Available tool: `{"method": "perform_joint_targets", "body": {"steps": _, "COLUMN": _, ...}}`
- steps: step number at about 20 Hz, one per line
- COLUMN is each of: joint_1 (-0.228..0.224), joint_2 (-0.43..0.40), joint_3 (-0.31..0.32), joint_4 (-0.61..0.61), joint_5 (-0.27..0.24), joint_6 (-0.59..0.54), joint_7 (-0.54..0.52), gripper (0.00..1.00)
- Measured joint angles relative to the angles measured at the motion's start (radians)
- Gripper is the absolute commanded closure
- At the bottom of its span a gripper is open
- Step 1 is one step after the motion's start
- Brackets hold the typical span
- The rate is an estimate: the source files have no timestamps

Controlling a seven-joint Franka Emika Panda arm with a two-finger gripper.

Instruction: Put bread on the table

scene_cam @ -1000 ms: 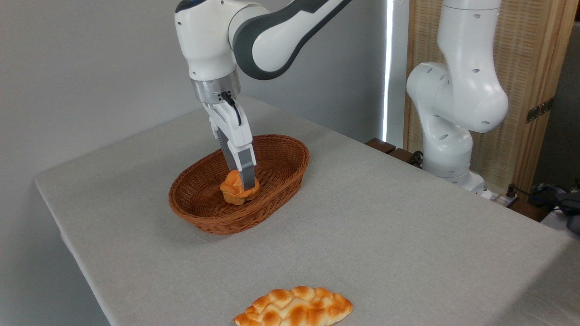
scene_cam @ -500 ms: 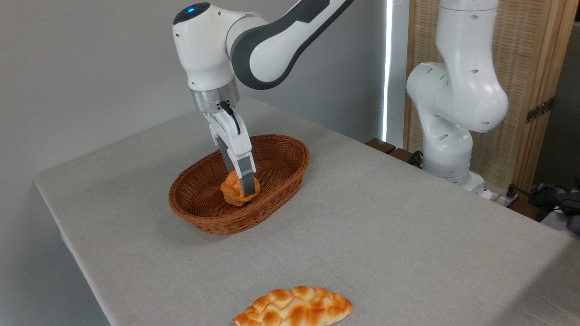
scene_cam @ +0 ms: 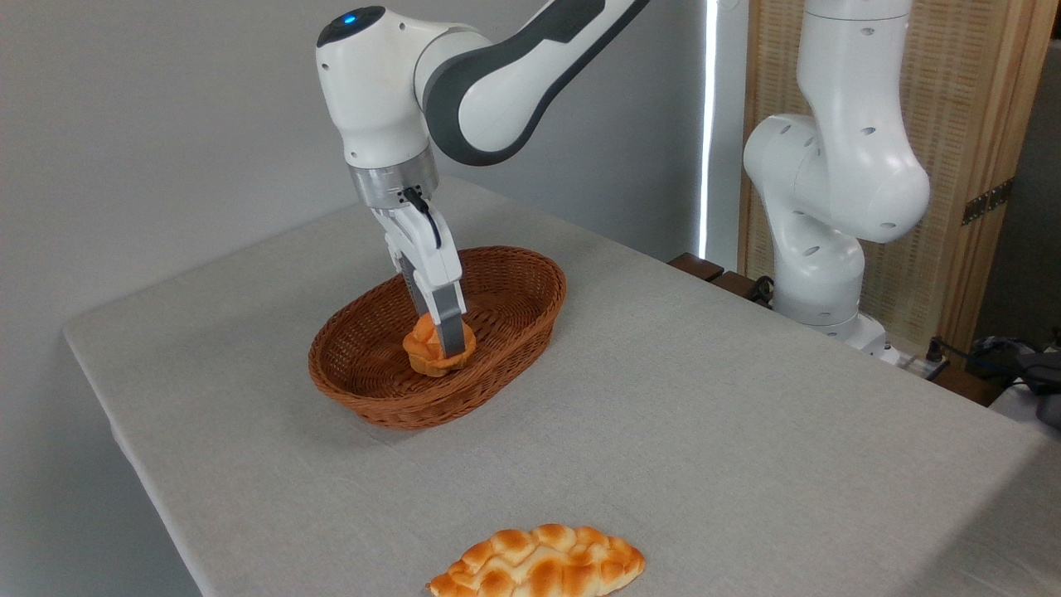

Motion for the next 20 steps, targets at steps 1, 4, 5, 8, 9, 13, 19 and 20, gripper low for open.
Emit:
{"method": "perform_joint_targets", "body": {"steps": 1, "joint_1": 0.0, "joint_2": 0.0, "joint_3": 0.0, "joint_4": 0.0, "joint_5": 0.0, "joint_6": 0.0, "joint_7": 0.0, "gripper": 0.63}}
{"method": "perform_joint_targets", "body": {"steps": 4, "joint_1": 0.0, "joint_2": 0.0, "joint_3": 0.0, "joint_4": 0.0, "joint_5": 0.0, "joint_6": 0.001, "joint_7": 0.0, "gripper": 0.63}}
{"method": "perform_joint_targets", "body": {"steps": 5, "joint_1": 0.0, "joint_2": 0.0, "joint_3": 0.0, "joint_4": 0.0, "joint_5": 0.0, "joint_6": 0.001, "joint_7": 0.0, "gripper": 0.63}}
{"method": "perform_joint_targets", "body": {"steps": 8, "joint_1": 0.0, "joint_2": -0.001, "joint_3": 0.0, "joint_4": 0.001, "joint_5": 0.0, "joint_6": 0.001, "joint_7": 0.0, "gripper": 0.63}}
{"method": "perform_joint_targets", "body": {"steps": 9, "joint_1": 0.0, "joint_2": -0.002, "joint_3": 0.0, "joint_4": 0.002, "joint_5": 0.0, "joint_6": 0.001, "joint_7": 0.0, "gripper": 0.63}}
{"method": "perform_joint_targets", "body": {"steps": 13, "joint_1": 0.001, "joint_2": -0.01, "joint_3": 0.002, "joint_4": 0.01, "joint_5": 0.0, "joint_6": 0.001, "joint_7": -0.001, "gripper": 0.61}}
{"method": "perform_joint_targets", "body": {"steps": 19, "joint_1": 0.001, "joint_2": -0.029, "joint_3": 0.004, "joint_4": 0.031, "joint_5": -0.001, "joint_6": 0.001, "joint_7": -0.023, "gripper": 0.6}}
{"method": "perform_joint_targets", "body": {"steps": 20, "joint_1": 0.002, "joint_2": -0.033, "joint_3": 0.005, "joint_4": 0.032, "joint_5": -0.001, "joint_6": 0.001, "joint_7": -0.025, "gripper": 0.6}}
